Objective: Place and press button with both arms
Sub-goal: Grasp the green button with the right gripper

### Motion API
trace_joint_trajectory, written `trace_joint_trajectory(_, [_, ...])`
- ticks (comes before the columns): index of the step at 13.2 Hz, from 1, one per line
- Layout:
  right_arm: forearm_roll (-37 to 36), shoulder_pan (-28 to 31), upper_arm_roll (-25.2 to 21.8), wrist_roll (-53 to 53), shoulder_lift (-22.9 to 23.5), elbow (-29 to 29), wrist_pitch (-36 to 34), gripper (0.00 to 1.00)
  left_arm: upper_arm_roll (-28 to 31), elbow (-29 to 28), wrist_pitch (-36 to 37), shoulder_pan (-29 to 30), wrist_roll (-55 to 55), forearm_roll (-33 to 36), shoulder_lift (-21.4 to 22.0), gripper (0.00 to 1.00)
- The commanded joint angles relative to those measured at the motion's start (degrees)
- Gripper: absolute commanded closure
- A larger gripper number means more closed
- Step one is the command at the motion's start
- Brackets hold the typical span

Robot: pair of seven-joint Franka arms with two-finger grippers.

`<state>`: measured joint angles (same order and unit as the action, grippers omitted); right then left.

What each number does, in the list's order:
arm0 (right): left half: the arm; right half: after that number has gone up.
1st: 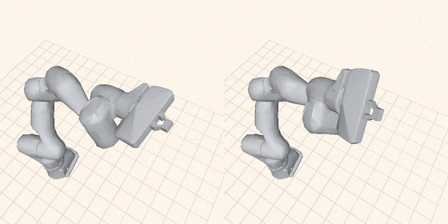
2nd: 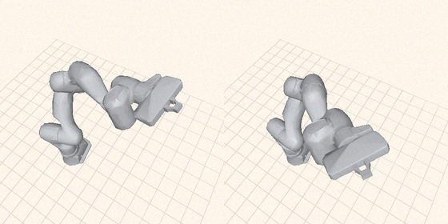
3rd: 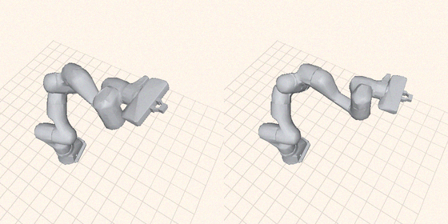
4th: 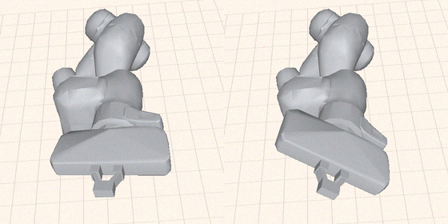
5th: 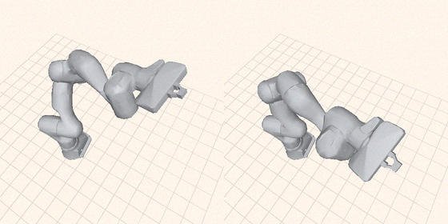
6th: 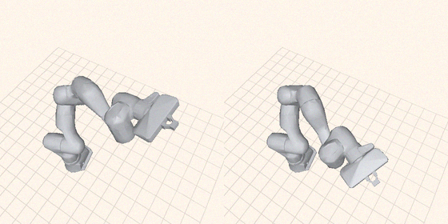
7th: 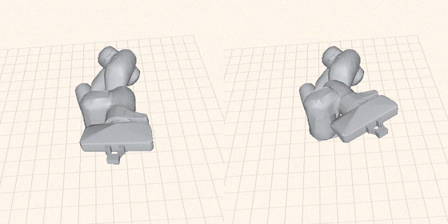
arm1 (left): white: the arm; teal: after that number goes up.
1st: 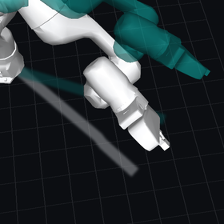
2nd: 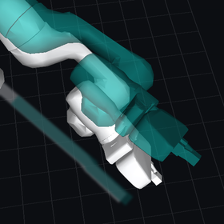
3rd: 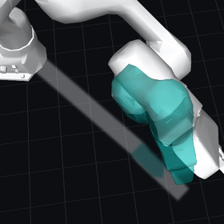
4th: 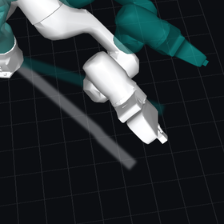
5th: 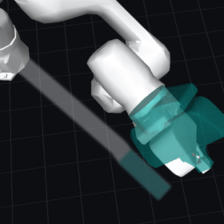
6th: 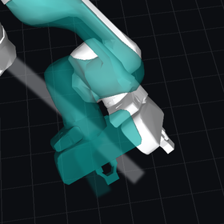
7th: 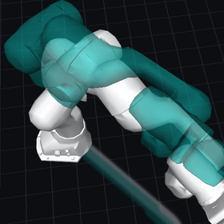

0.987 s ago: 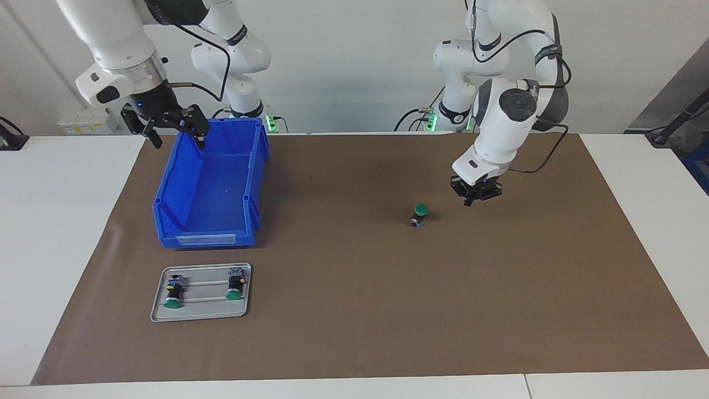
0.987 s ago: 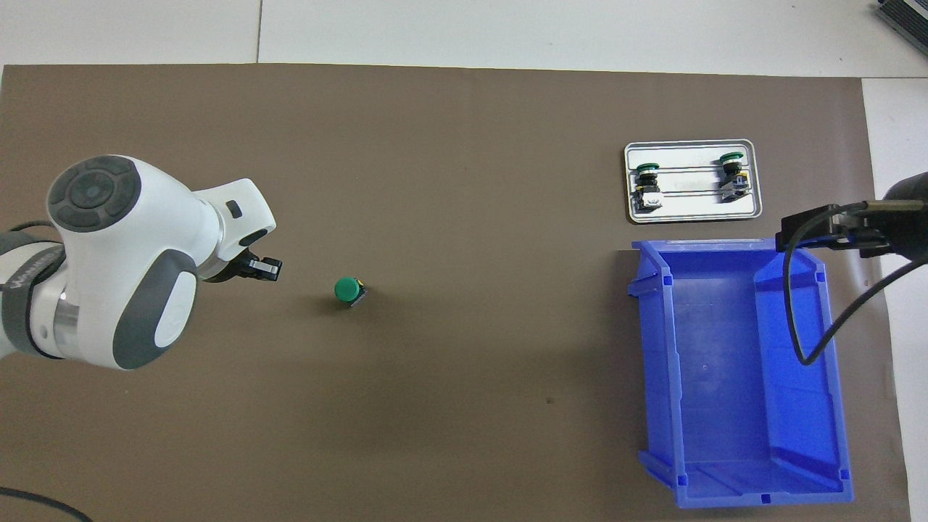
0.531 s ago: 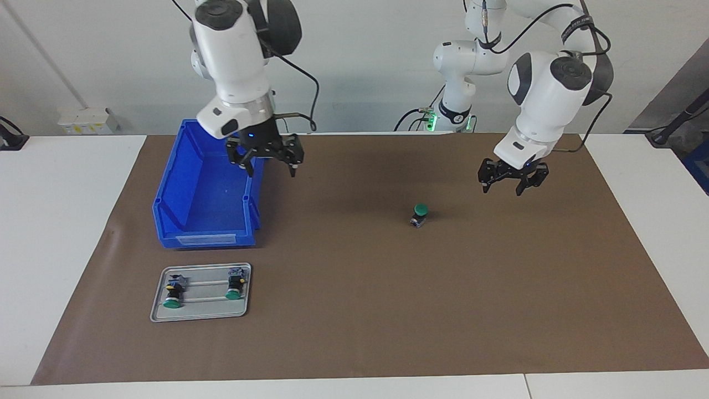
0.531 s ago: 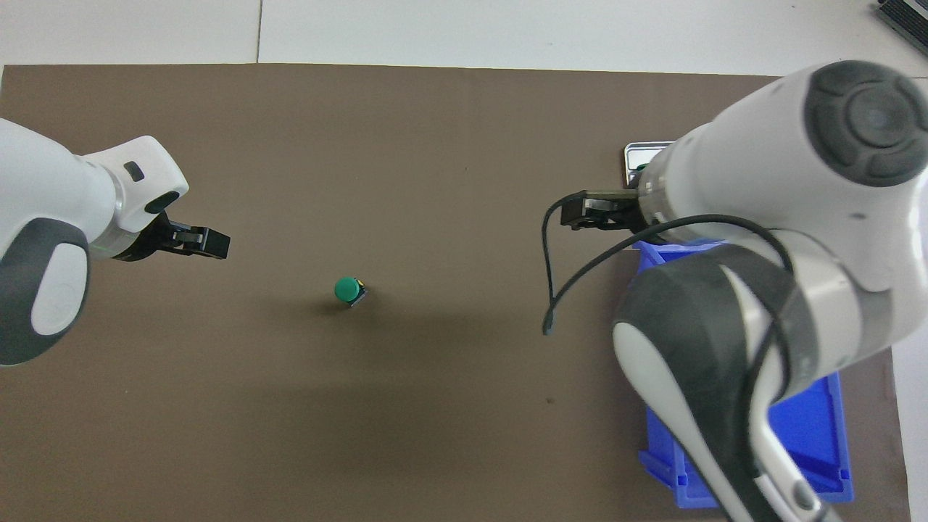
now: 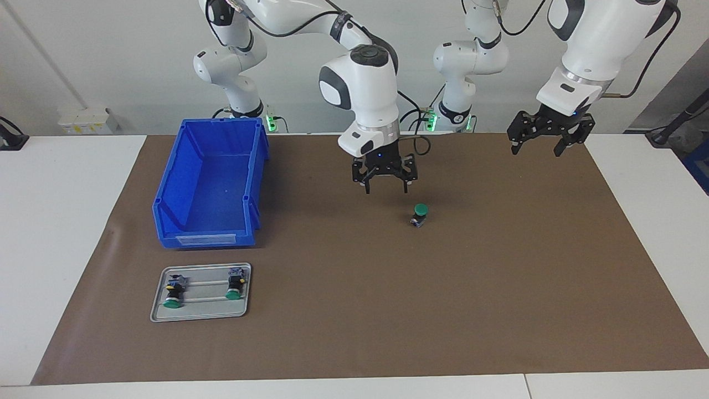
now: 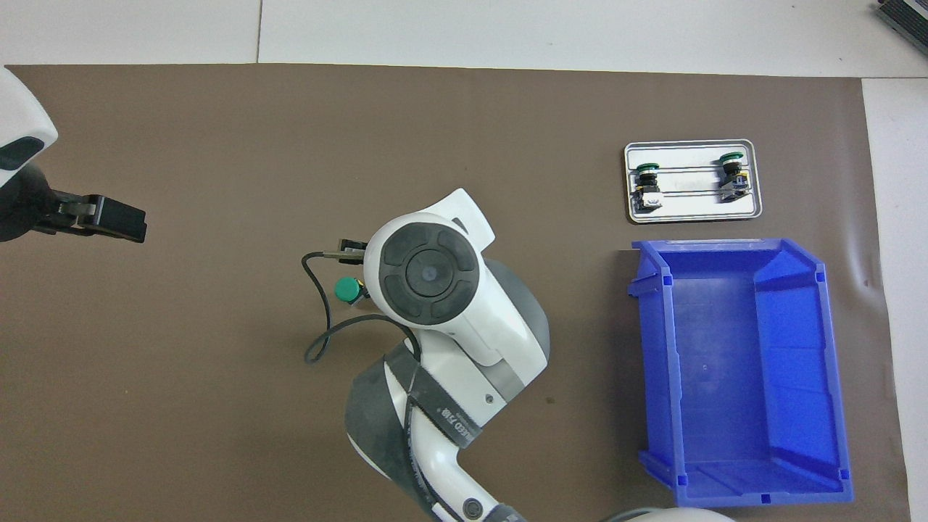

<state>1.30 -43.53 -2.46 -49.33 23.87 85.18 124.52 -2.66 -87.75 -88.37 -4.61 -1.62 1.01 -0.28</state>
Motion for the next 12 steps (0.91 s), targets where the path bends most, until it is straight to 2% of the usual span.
trace_joint_trajectory(1, [-2.87, -1.9, -0.35, -1.38, 8.26, -7.81, 1.07, 0.0, -0.5, -0.39, 1.54, 1.79, 0.04, -0.04, 0.09, 0.0])
trace_joint_trajectory(3, [-4.89, -3.58, -0.44, -1.56, 14.69, -12.48, 2.82, 0.0, -0.5, -1.2, 1.45, 2.49, -0.48, -0.13, 0.72, 0.0])
trace_joint_trajectory(8, [-6.31, -4.64, -0.27, -2.08, 15.85, -11.88, 4.06, 0.0, -0.59, -1.64, 1.8, 2.5, -0.49, -0.48, 0.98, 0.0])
trace_joint_trajectory(12, [-5.87, -4.9, -0.26, -2.0, 15.59, -8.63, 8.01, 0.0, -0.77, -1.73, 1.8, 2.67, 0.04, -0.39, 1.07, 0.0])
